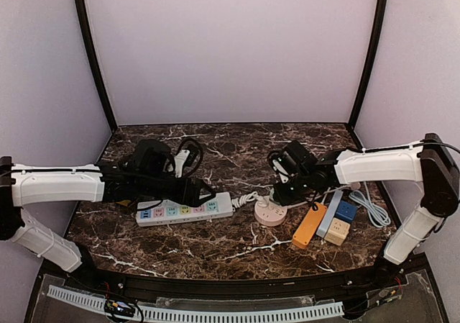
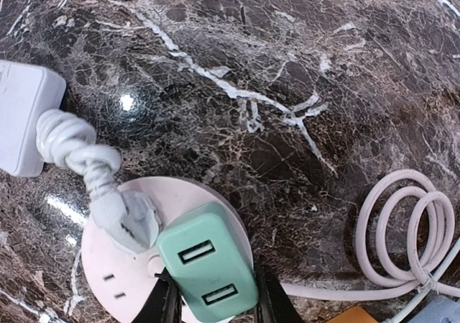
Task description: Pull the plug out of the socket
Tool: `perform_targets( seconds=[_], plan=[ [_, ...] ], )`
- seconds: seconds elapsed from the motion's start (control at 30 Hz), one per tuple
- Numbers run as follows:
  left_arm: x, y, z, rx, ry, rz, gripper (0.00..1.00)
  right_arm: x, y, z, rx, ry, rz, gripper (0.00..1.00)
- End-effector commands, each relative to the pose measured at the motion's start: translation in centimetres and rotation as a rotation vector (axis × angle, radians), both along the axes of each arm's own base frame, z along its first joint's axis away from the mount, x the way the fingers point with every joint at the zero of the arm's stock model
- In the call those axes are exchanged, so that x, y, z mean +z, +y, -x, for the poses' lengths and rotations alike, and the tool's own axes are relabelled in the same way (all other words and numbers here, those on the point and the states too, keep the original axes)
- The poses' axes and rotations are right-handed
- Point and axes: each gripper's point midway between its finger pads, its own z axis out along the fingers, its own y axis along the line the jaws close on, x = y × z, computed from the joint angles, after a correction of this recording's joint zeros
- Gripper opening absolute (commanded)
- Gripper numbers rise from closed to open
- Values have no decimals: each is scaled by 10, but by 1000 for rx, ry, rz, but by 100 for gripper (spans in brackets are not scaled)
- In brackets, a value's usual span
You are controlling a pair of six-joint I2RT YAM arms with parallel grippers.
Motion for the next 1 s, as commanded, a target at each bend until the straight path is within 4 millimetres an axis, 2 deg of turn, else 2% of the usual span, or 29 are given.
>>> perform_targets(
  seconds=[0.0, 0.07, 0.1, 0.13, 0.17, 0.2, 0.23, 0.27, 0.3, 0.33, 0.37, 0.43, 0.6, 0.77, 0.83, 0.97],
  plan=[
    [11, -36, 13, 46, 26, 126, 84, 6, 21, 2, 48, -30, -55, 21],
    [1, -55, 21, 35, 47, 132, 84, 5, 21, 6, 49, -30, -66, 17],
    [3, -65, 21, 38, 57, 167, 84, 5, 22, 8, 52, -28, -74, 15],
    [-10, -75, 27, 22, 82, 155, 82, 5, 23, 10, 54, -28, -81, 13],
    [-5, -85, 26, 22, 86, 191, 82, 4, 23, 12, 55, -29, -85, 12],
    [-18, -93, 31, 8, 107, 174, 80, 4, 23, 14, 55, -30, -89, 10],
    [-13, -103, 30, 2, 105, 192, 80, 5, 23, 15, 55, -32, -92, 9],
    [-24, -111, 34, -11, 120, 171, 79, 5, 23, 17, 59, -34, -93, 8],
    [-19, -119, 33, -16, 118, 182, 78, 5, 23, 18, 61, -37, -94, 8],
    [-30, -125, 34, -23, 131, 165, 77, 6, 23, 19, 63, -40, -96, 7],
    [-26, -132, 32, -26, 130, 176, 77, 6, 22, 20, 64, -43, -97, 6],
    [-39, -138, 30, -18, 138, 156, 75, 6, 21, 21, 66, -46, -98, 4],
    [-51, -143, 20, 17, 131, 142, 68, 7, 21, 24, 73, -48, -114, 1],
    [-73, -140, 14, 50, 135, 61, 59, 7, 22, 24, 77, -47, -121, 0],
    [-79, -140, 12, 56, 136, 50, 53, 7, 24, 24, 80, -47, -127, 0],
    [-86, -146, 9, 48, 133, 18, 49, 8, 26, 24, 84, -45, -135, 0]
  ],
)
